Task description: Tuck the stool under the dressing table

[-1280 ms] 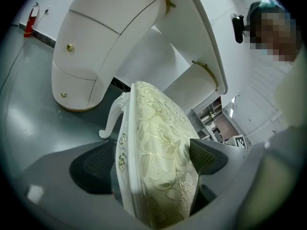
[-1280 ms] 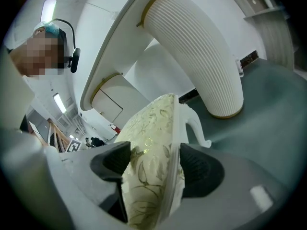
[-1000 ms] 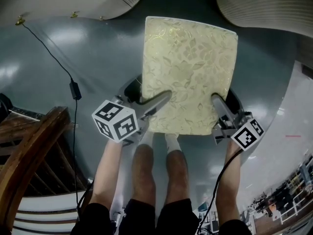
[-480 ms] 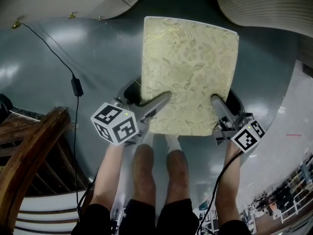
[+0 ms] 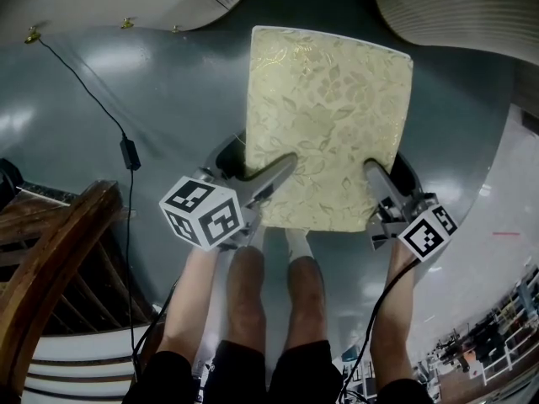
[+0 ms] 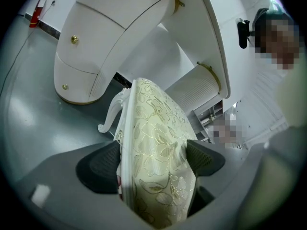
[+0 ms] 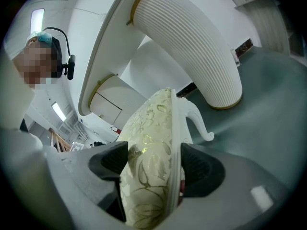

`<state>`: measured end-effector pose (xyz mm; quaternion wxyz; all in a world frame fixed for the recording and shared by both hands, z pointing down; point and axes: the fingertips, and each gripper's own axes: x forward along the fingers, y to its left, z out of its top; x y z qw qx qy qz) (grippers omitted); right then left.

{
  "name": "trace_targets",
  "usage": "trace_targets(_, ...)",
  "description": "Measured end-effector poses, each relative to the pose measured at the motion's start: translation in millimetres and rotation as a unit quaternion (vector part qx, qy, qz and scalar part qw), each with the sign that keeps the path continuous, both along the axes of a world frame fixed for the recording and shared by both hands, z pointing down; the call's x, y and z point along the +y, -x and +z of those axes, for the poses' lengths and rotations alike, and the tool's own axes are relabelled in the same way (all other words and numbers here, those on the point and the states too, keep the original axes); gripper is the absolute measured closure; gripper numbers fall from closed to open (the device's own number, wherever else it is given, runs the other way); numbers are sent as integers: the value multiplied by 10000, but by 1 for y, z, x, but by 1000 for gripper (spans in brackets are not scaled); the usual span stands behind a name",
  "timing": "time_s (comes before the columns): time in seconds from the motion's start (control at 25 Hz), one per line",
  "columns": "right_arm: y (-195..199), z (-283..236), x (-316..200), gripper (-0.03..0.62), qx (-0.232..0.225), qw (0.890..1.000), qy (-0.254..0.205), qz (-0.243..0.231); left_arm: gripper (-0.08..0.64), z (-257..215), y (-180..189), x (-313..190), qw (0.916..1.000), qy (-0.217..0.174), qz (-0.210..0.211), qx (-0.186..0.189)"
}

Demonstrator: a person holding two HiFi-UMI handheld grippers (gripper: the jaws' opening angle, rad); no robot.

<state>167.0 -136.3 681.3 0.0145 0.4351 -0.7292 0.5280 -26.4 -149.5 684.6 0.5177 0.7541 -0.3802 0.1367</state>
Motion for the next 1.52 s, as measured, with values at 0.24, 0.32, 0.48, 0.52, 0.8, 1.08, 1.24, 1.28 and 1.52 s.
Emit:
trace_targets(0.24,0,0,0,245,76,9999,-51,74,115,0,-1,0,9999,-19,7,-127)
trace_targets(0.32,0,0,0,247,91,9999,-97,90,118,0,-1,0,9998,-69,17,-163)
trace_targets(0.48,0,0,1,249,118,9998,-159,103,126,-1,0,1,9993,-272,22,-253)
trace_targets(0.52,0,0,1,249,128,9997,-167,106,127,-2,-1,1,9991,-324,30,-269)
trace_targets(0.8,0,0,3,252,105,9996,-187,199,138,-3,0,-1,9987,-418,122,-272)
trace_targets(1.08,0,0,3,255,82,9995,-212,201,140,-4,0,0,9985,-448,125,-277)
trace_targets(1.24,-1,0,2,255,77,9993,-292,198,140,-5,0,-1,9982,-524,116,-277)
trace_targets(1.28,-1,0,2,255,73,9993,-305,204,140,-4,0,-1,9981,-535,119,-278)
trace_targets(1.52,0,-1,4,255,48,9991,-351,231,140,-4,0,0,9981,-549,132,-250)
